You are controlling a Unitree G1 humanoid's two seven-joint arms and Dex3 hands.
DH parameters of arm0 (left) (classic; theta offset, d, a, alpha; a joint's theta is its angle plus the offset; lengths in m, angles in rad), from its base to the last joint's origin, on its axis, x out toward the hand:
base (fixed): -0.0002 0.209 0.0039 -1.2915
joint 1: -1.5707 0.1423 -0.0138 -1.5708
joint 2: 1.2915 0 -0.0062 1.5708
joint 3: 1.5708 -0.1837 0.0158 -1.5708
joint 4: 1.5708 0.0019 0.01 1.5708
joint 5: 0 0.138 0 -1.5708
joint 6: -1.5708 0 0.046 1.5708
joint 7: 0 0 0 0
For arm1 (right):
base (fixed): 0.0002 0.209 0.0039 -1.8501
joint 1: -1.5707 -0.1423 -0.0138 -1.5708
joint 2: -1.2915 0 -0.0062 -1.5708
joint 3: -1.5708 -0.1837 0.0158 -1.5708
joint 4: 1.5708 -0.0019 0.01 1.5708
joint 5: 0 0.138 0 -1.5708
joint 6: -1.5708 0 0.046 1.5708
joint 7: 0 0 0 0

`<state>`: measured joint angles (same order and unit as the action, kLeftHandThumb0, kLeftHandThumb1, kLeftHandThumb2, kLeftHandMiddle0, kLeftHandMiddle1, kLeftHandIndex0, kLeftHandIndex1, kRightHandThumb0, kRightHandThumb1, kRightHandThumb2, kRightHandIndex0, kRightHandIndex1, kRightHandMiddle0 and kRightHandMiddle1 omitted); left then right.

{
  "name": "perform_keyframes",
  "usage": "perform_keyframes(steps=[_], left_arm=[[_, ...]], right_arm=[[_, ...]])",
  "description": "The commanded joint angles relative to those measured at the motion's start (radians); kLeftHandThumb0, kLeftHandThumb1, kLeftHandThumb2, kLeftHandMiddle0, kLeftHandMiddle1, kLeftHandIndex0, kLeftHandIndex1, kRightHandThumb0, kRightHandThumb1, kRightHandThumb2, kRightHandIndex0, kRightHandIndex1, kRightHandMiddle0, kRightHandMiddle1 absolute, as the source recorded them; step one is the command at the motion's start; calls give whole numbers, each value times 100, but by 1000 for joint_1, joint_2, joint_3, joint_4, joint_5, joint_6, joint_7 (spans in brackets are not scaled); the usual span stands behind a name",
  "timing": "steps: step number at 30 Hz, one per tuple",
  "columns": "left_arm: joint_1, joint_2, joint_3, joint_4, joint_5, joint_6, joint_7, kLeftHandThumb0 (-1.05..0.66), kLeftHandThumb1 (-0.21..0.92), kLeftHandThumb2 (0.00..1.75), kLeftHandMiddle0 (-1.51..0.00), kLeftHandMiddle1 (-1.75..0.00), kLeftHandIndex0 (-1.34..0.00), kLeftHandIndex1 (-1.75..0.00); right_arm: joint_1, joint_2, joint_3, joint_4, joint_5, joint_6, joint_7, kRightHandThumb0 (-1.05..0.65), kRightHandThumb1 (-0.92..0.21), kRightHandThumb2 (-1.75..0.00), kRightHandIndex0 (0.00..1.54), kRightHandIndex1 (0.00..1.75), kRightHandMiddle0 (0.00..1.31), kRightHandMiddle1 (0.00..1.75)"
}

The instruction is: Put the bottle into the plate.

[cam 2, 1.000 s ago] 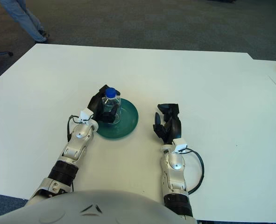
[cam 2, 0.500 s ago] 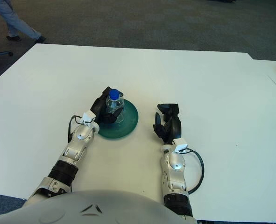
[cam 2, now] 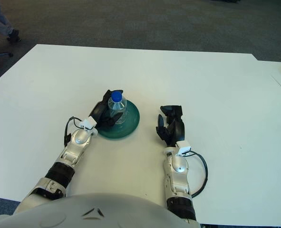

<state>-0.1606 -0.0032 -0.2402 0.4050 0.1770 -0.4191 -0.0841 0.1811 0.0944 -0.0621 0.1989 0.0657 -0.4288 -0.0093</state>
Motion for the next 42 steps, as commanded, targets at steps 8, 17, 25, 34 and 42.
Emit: perform_keyframes(steps=[8,17,25,34,42], left_arm=[[-62,20,4,43,18,-33,-13,-105,92,60,0,0,0,-1],[-33,41,11,-11,-3,-104,-31,-105,92,60,0,0,0,0],[-49,30,23,-7,10,-85,1,-105,92,62,0,0,0,0],[-76,7,52,31,-103,-98,-75,-105,92,70,0,0,0,0],[-110,3,82,55,-228,-200,-187,-105,92,79,0,0,0,0]], right_arm=[[41,11,-10,96,10,17,-2,-35,-92,-53,58,92,19,175],[34,6,-11,98,2,38,-8,-35,-92,-53,54,89,18,175],[33,9,-11,93,-2,44,-19,-35,-92,-53,54,88,19,175],[33,9,-8,89,-7,49,-32,-35,-92,-53,52,86,18,175],[29,8,-4,84,-15,59,-44,-35,-92,-53,50,86,19,175]])
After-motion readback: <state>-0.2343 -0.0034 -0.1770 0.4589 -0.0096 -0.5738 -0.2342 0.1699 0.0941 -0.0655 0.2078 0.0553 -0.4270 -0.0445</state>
